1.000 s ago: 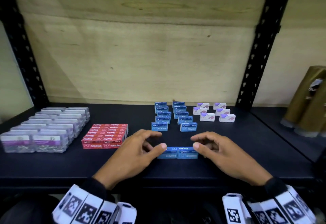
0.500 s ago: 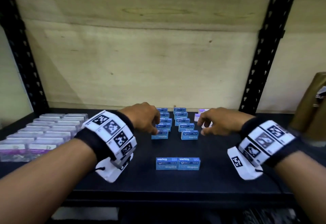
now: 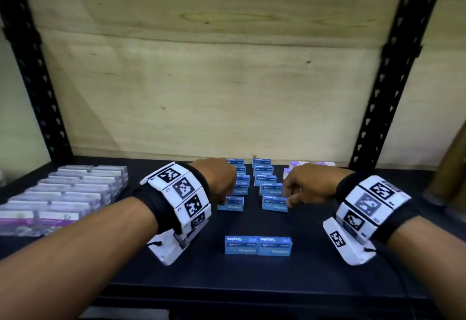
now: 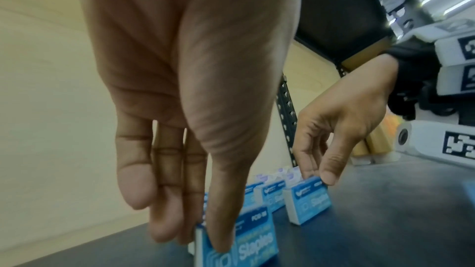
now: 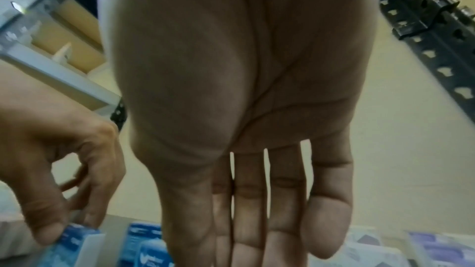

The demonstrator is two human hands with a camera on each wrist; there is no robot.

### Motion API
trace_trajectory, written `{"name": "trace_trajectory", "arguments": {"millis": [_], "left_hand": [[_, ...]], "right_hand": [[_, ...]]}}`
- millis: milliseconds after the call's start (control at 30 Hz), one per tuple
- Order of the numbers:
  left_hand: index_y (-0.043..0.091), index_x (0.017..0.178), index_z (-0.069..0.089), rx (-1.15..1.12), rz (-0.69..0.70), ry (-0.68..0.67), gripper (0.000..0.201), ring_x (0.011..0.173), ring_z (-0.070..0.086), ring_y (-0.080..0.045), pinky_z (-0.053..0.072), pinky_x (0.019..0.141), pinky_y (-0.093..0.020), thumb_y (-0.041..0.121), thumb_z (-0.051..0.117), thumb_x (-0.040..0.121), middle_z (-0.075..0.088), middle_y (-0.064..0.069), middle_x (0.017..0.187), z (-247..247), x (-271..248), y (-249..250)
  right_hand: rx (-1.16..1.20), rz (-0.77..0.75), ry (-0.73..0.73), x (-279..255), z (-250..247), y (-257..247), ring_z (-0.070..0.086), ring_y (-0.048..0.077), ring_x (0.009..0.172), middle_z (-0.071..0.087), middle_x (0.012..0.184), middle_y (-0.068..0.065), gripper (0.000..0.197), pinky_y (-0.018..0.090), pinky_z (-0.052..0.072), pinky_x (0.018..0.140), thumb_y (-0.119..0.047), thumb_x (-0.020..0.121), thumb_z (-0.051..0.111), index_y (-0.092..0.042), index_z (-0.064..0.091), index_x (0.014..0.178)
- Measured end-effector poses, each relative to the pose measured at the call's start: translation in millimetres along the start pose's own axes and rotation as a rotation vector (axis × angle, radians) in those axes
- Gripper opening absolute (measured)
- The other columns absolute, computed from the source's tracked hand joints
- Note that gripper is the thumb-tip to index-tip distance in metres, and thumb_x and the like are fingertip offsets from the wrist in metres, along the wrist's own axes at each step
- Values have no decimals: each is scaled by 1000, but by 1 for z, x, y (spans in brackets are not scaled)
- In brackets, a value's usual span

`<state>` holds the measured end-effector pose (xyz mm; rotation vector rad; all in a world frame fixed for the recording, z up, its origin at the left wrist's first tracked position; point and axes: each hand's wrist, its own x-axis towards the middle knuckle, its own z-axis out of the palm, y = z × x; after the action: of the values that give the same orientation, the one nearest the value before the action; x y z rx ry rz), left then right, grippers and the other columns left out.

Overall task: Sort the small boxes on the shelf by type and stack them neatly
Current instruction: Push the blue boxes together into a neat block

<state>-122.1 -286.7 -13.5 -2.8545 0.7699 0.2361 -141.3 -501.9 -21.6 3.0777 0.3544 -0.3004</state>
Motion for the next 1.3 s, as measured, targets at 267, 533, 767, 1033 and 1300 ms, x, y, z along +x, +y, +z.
{"name": "trace_trajectory", "arguments": {"millis": [267, 533, 767, 1033, 1300], "left_hand": [[21, 105, 71, -35, 84, -54, 20, 86, 62, -15, 51, 79, -29, 26, 74, 86, 66, 7, 90, 5, -37, 0], [31, 89, 68, -89, 105, -56, 9, 77, 59, -8, 53, 79, -28, 32, 76, 84, 53, 20, 69, 10, -60, 1], [35, 120, 62, -79, 111, -146, 48, 94, 61, -14, 54, 86, -34, 34, 81, 76, 60, 13, 107, 12, -69, 4], [32, 119, 62, -100, 89, -129, 44, 91, 56, -14, 46, 77, -29, 50, 74, 80, 56, 11, 102, 16, -70, 22], [28, 119, 62, -104, 119, -97, 41, 97, 58, -17, 51, 83, -33, 46, 71, 84, 61, 5, 112, 16, -65, 33]], "right_hand": [[110, -85, -48, -47, 10, -7, 66, 1, 78, 74, 84, -14, 10, 18, 51, 74, -36, 88, 71, -28, 73, 94], [165, -115, -94, -68, 13, -16, 66, -2, 79, 75, 87, -16, 7, 15, 50, 73, -34, 90, 69, -29, 71, 95], [177, -66, -180, -77, 9, -26, 59, -3, 75, 66, 89, -17, 35, 19, 48, 75, -40, 83, 75, -36, 62, 115], [38, -89, -111, -72, 16, -45, 57, 4, 78, 60, 88, -16, 36, 26, 47, 72, -50, 85, 70, -35, 60, 116], [5, -117, -89, -67, 18, -57, 57, 12, 87, 53, 91, -15, 36, 29, 48, 76, -47, 87, 68, -34, 59, 119]]}}
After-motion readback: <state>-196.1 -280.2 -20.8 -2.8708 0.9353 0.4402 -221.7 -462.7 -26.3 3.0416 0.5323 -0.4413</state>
